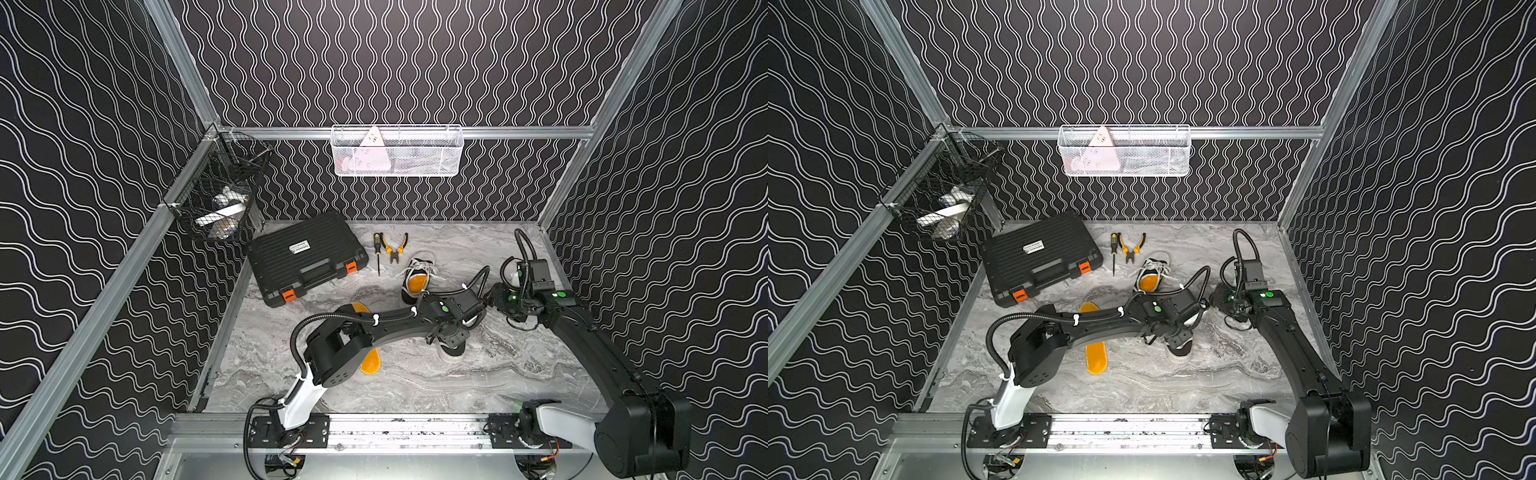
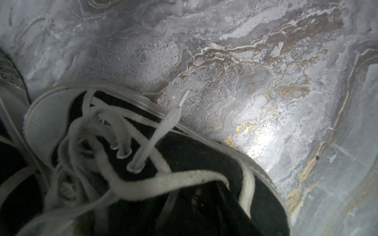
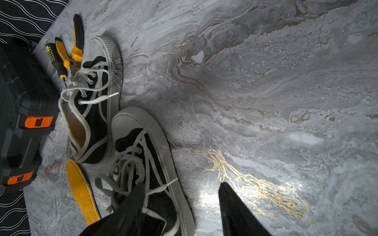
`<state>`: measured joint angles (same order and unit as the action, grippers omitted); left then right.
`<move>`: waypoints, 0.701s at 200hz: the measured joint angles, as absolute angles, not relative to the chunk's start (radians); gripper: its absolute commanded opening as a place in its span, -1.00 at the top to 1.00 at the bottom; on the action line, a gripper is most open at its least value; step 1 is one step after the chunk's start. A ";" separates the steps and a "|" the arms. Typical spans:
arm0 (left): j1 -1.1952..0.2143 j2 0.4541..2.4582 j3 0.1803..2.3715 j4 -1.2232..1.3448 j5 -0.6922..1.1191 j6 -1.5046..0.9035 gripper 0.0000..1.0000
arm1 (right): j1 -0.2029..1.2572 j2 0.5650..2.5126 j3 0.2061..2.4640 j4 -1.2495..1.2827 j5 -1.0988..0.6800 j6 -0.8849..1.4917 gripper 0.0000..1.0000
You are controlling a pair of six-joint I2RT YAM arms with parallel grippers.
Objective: Insert the insole into the shoe
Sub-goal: Adjust the shoe at the center of the board.
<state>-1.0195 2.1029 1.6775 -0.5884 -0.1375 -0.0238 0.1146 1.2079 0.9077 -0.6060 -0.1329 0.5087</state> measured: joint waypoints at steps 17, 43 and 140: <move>-1.019 2.066 1.677 -0.622 -0.135 -0.024 0.01 | 0.115 1.208 0.908 -0.601 -0.136 0.508 -0.19; -1.019 2.031 1.695 -0.620 -0.139 -0.012 0.07 | 0.117 1.215 0.900 -0.602 -0.151 0.508 -0.18; -1.012 2.187 1.750 -0.640 -0.241 0.056 -0.01 | 0.116 1.218 0.910 -0.621 -0.134 0.508 -0.20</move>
